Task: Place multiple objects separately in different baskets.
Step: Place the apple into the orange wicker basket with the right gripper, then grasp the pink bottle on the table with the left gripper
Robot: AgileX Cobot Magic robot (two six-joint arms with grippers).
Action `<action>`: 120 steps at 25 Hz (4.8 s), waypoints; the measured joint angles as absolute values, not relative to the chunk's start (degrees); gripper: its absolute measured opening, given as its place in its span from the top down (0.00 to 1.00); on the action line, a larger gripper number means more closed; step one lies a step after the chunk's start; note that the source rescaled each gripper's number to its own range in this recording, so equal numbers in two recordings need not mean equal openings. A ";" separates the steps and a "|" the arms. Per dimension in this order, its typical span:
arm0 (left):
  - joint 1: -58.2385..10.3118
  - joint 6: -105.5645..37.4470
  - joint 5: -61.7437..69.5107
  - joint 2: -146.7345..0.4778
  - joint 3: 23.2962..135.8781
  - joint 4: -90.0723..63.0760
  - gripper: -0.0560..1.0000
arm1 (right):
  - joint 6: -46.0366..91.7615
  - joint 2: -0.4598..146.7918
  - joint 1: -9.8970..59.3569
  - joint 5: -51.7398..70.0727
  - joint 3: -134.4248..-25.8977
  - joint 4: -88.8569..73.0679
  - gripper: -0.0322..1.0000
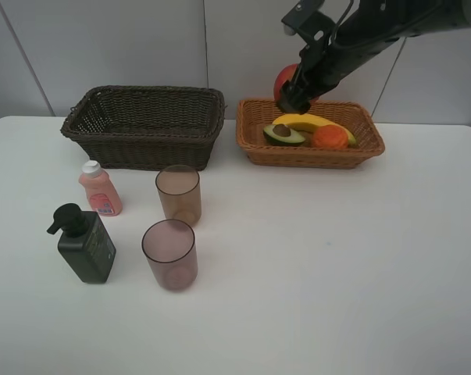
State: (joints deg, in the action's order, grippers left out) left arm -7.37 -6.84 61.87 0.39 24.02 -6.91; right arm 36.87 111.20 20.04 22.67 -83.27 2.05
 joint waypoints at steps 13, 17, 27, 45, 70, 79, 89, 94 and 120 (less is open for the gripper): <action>-7.37 -6.84 61.87 0.39 24.02 -6.91 0.02 | 36.87 116.15 17.05 14.24 -83.27 1.62 0.29; -7.37 -6.84 61.87 0.39 24.02 -6.91 0.02 | 36.87 116.70 16.43 14.24 -83.27 1.57 0.29; -7.37 -6.84 61.87 0.39 24.02 -6.91 0.02 | 36.87 116.81 16.32 14.24 -83.27 0.00 0.29; -7.37 -6.84 61.87 0.39 24.02 -6.91 0.02 | 36.87 116.81 16.32 12.04 -83.27 -1.00 0.02; -7.37 -6.84 61.87 0.39 24.02 -6.91 0.02 | 36.80 111.72 16.32 16.88 -83.27 -3.53 0.02; -7.37 -6.84 61.87 0.39 24.02 -6.91 0.02 | 26.48 102.89 16.32 29.32 -83.27 -3.48 0.02; -7.37 -6.84 61.87 0.39 24.02 -6.91 0.02 | 23.06 90.11 16.32 48.93 -83.27 -3.59 0.02; -7.37 -6.84 61.87 0.39 24.02 -6.91 0.02 | 20.87 84.29 16.32 63.36 -83.27 -3.59 0.02; -7.37 -6.84 61.87 0.39 24.02 -6.91 0.02 | 18.99 29.94 16.32 68.72 -40.59 -8.30 0.02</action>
State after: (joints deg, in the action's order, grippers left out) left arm -7.37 -6.84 61.87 0.39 24.02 -6.91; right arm 18.99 29.94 16.32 68.72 -40.59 -8.30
